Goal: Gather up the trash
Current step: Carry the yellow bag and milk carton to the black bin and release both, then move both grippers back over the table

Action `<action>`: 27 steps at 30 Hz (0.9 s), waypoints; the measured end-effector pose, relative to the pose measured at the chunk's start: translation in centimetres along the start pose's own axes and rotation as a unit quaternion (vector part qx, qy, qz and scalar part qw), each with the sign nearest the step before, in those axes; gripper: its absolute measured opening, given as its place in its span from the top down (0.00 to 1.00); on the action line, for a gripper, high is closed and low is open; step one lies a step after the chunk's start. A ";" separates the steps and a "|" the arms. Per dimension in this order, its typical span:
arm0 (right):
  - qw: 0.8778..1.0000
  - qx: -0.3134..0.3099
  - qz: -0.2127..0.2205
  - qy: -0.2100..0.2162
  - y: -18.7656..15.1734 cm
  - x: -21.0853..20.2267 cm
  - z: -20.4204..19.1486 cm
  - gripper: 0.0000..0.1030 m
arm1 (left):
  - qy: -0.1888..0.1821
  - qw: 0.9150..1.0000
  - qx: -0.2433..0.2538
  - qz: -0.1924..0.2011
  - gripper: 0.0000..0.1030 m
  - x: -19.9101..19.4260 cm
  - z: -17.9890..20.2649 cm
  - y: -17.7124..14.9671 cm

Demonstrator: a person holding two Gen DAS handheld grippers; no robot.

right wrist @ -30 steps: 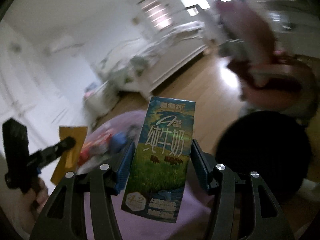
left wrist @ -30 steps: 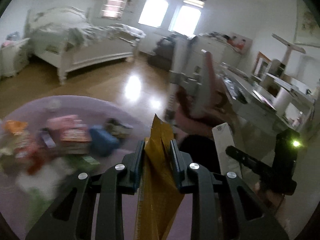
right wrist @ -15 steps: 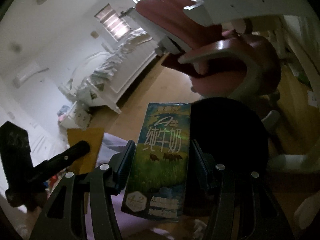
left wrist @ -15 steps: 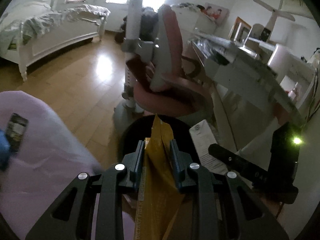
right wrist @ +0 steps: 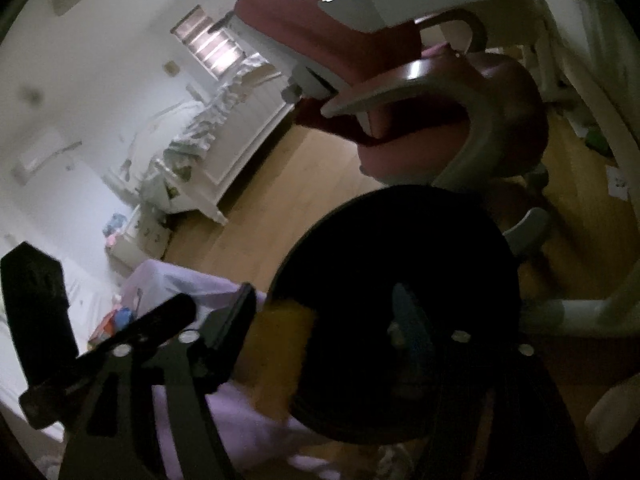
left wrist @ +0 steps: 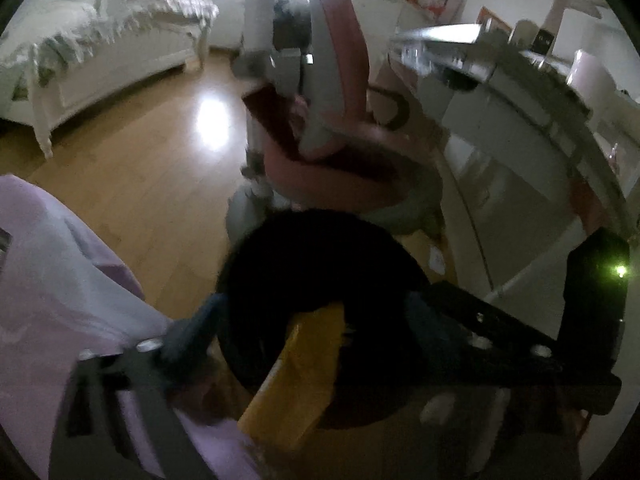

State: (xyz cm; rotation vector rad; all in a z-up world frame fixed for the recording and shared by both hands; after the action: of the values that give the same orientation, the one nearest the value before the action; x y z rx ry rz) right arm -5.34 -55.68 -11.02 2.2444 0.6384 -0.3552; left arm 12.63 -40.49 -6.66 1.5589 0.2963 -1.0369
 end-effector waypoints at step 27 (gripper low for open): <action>0.970 -0.153 -0.141 0.122 -7.5 6.6 -20.7 0.25 | 0.242 0.962 -0.116 0.046 0.05 -21.2 -24.2 -12.4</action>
State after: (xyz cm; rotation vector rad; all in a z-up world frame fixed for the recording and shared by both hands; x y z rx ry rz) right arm -2.78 -33.79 -4.52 1.9170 1.0729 -0.1072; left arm 2.77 -7.92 -1.02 1.5770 0.6517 -0.5137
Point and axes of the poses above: each gripper's, at about its wrist camera, not at the fingertips, and x roughly the way its jaws point, z to its right, y to its top, the point moved 1 cm from there along x, roughly the way its jaws point, and after that the axes turned 14 degrees about y, right-handed, at the moved point
